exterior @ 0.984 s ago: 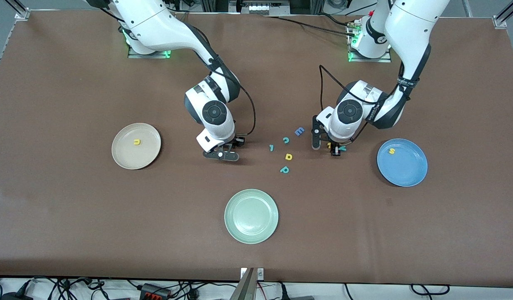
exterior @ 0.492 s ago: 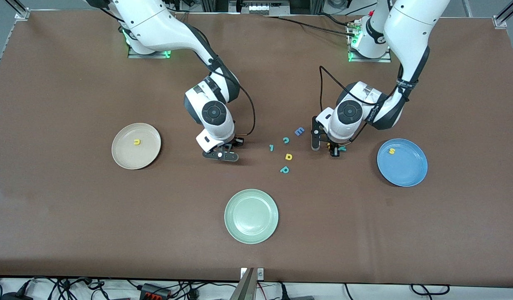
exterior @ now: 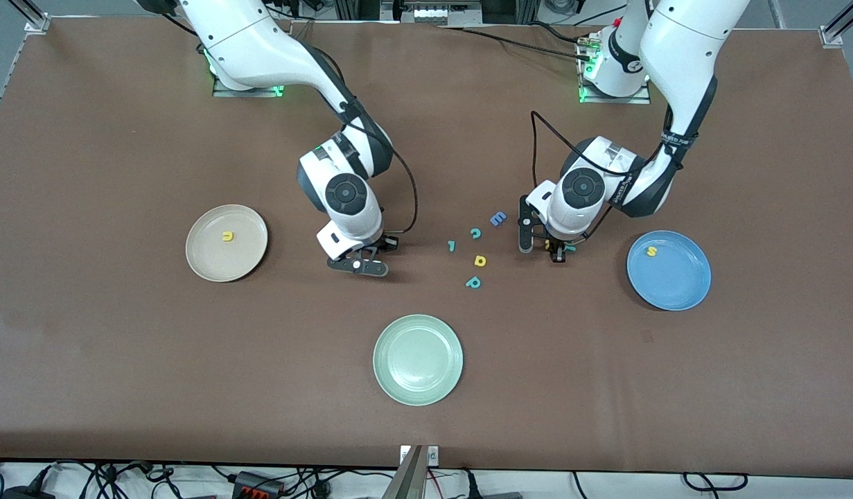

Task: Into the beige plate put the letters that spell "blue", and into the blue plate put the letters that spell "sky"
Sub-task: 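Drop the l on the beige plate while the left gripper drops k on blue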

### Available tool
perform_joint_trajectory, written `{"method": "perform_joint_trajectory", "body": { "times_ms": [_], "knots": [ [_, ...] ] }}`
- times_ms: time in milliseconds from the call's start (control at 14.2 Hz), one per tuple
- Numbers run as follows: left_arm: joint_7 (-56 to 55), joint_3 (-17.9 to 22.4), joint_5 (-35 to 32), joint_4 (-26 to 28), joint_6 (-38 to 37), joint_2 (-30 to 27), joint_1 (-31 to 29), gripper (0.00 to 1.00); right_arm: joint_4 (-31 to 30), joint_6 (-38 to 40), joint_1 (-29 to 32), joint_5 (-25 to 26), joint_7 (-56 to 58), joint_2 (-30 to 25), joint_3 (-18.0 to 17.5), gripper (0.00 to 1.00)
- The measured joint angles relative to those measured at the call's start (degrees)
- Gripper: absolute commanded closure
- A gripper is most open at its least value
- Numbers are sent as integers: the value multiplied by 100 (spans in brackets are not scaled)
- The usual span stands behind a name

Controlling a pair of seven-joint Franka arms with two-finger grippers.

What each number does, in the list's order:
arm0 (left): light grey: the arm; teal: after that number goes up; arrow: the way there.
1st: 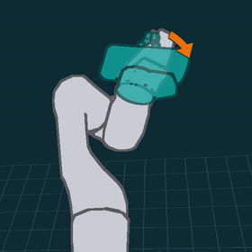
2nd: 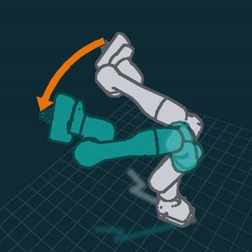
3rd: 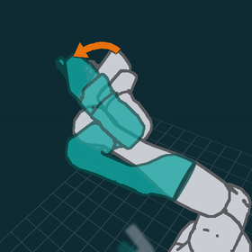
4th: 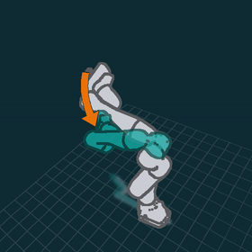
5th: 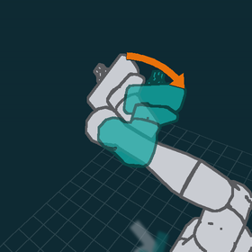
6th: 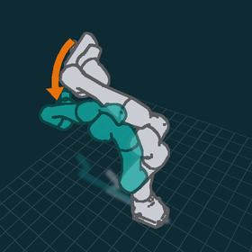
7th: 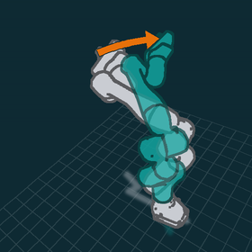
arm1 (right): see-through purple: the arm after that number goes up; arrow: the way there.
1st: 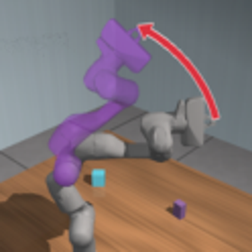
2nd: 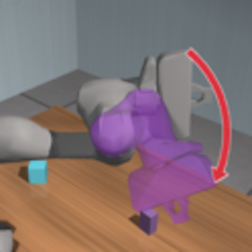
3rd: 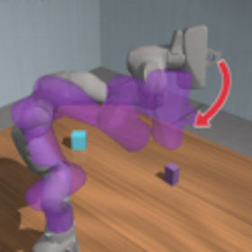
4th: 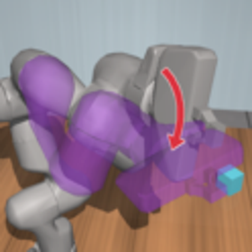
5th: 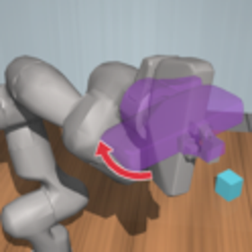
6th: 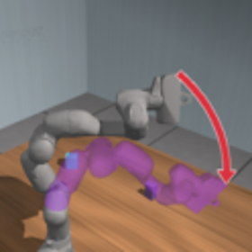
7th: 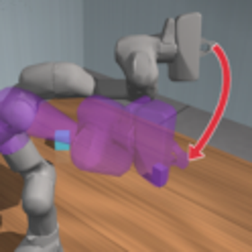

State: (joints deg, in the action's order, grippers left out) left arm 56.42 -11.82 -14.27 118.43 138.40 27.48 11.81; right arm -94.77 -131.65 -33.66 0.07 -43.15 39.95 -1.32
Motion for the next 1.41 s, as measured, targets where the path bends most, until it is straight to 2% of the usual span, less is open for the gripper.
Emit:
{"method": "perform_joint_trajectory", "body": {
  "times_ms": [141, 352, 562, 633, 703, 773, 844, 914, 984, 1055, 1125, 1406],
  "knots": [
    [0, 11, 0, -244, -641, -179, -115, 95, 112, 548, 300, 14, 372, -169, 21, 100],
    [157, 37, -3, -554, -1346, -404, -600, 95, 67, 1399, 1076, 25, 1392, -466, 77, 100],
    [510, 76, -8, -642, -1505, -454, -1264, 93, -440, 1569, 1857, 26, 2443, -835, 87, 100],
    [592, 86, -9, -627, -1517, -433, -1526, 89, -664, 1571, 2018, 27, 2683, -968, 87, 100],
    [714, 89, -10, -612, -1516, -385, -1786, 71, -871, 1569, 2148, 31, 2891, -1079, 87, 100],
    [852, 92, -10, -606, -1500, -323, -1984, 28, -1041, 1568, 2262, 37, 3074, -1161, 86, 100],
    [939, 91, -10, -605, -1480, -270, -2087, 0, -1178, 1567, 2364, 38, 3209, -1212, 86, 100],
    [958, 88, -10, -606, -1464, -234, -2104, 0, -1296, 1567, 2447, 39, 3300, -1239, 86, 100],
    [958, 61, -10, -606, -1461, -221, -2084, 0, -1393, 1564, 2498, 39, 3339, -1248, 86, 94],
    [958, 23, -10, -611, -1461, -224, -2039, 0, -1469, 1556, 2519, 40, 3347, -1246, 84, 54],
    [958, -22, -10, -625, -1461, -224, -1973, 0, -1524, 1542, 2526, 40, 3347, -1245, 83, 1],
    [943, -122, -10, -657, -1325, -230, -1391, 0, -1460, 1535, 2527, 39, 3325, -1281, 47, 0]
  ]
}}
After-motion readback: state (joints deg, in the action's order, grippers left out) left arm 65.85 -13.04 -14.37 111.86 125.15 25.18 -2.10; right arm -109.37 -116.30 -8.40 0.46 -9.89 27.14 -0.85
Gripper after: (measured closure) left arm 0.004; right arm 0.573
